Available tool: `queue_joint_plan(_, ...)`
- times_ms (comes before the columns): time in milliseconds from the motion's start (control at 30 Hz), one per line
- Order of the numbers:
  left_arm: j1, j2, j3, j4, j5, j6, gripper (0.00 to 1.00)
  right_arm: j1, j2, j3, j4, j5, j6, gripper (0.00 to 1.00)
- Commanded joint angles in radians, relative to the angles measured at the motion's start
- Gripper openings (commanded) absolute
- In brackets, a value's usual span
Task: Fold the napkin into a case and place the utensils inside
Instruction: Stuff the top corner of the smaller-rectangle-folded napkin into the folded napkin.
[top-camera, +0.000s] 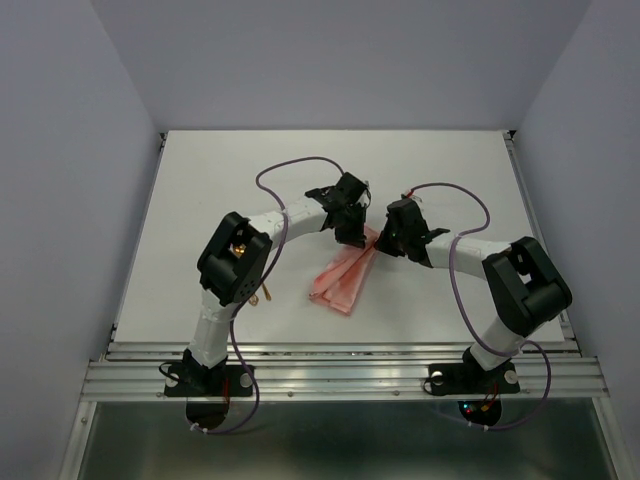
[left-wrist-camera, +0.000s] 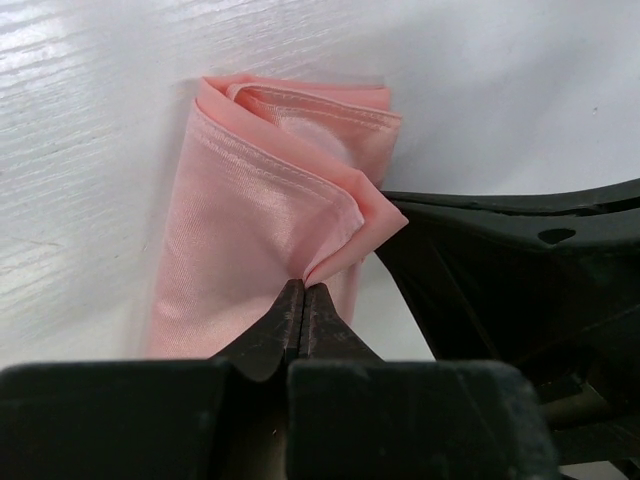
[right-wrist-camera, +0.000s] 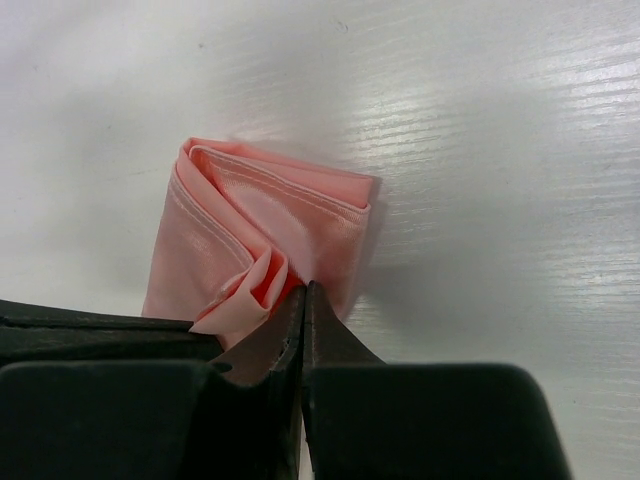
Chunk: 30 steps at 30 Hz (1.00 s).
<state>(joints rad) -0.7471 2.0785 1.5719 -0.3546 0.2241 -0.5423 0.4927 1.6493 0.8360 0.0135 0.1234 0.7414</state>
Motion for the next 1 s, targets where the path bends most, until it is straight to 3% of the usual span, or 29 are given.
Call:
queue_joint_plan(0,-0.008,-0.009,0.056,-0.087,-0.040,0.025,0.00,0.007,-0.025,0.008,0.051,0.007,0.029,0.01)
queue_joint_plan(967,-0.031,0.063,0.143,-0.175,-0.115,0.068,0.00,0.007,-0.057,0.000,0.088,-0.060,0.033,0.01)
